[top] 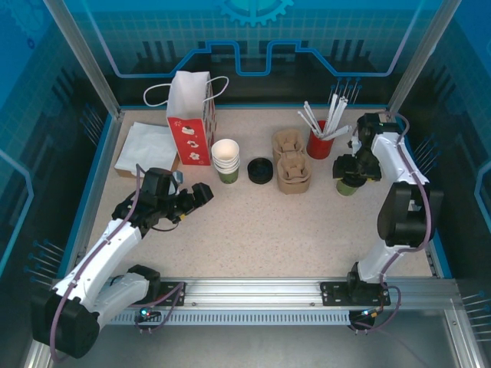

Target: Pack the takeout coffee

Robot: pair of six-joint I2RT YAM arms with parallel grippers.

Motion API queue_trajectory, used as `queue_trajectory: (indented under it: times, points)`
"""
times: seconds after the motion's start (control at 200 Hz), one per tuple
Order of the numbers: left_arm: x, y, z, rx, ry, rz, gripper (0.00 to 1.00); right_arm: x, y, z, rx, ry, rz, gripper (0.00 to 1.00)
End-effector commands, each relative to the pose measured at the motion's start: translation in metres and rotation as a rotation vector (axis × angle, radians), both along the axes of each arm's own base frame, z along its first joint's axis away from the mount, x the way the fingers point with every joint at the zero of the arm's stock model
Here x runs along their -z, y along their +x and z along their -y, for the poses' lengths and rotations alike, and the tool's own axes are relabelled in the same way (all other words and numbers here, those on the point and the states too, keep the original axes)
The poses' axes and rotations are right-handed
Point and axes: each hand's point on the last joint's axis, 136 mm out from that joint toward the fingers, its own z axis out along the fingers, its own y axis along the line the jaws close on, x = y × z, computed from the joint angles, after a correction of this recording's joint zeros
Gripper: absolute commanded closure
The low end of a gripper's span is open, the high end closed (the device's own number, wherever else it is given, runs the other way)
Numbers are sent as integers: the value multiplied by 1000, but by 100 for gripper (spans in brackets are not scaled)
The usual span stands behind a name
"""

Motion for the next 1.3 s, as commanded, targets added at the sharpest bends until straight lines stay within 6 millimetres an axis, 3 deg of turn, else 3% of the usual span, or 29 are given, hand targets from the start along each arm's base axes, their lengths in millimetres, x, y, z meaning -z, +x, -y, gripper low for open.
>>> queue_trajectory:
  times: [0.0, 0.155, 0.265, 0.39, 0.575, 0.745, 0.926, 1.096, 1.181, 1.296]
  points:
    - [-11, 2, -2, 10, 12, 32, 1, 3, 10, 5, -9, 3, -3, 12]
    - [-11, 2, -2, 11, 7, 31, 1, 13, 13, 5, -1, 18, -20, 9]
    - [-13, 2, -1, 15, 8, 38, 1, 11, 13, 4, 3, 24, -6, 0]
    - [-18, 2, 0, 32, 4, 57, 1, 3, 8, 6, 13, 6, 9, 0]
    - [-31, 1, -1, 43, 13, 75, 1, -24, -6, 13, 50, -37, 71, 0]
    - [-47, 1, -12, 24, 18, 78, 1, -65, -19, 8, 61, -48, 192, 0]
    - [-79, 3, -31, -12, 44, 126, 1, -136, -29, -50, -83, 111, 436, 0]
    - [-104, 10, -54, -64, 104, 155, 2, -197, -49, -134, -222, 502, 662, 6]
    - [-113, 13, -69, -101, 153, 157, 2, -206, -59, -161, -255, 619, 699, 8]
    - [-130, 23, -85, -139, 199, 174, 3, -193, -70, -181, -282, 650, 657, 10]
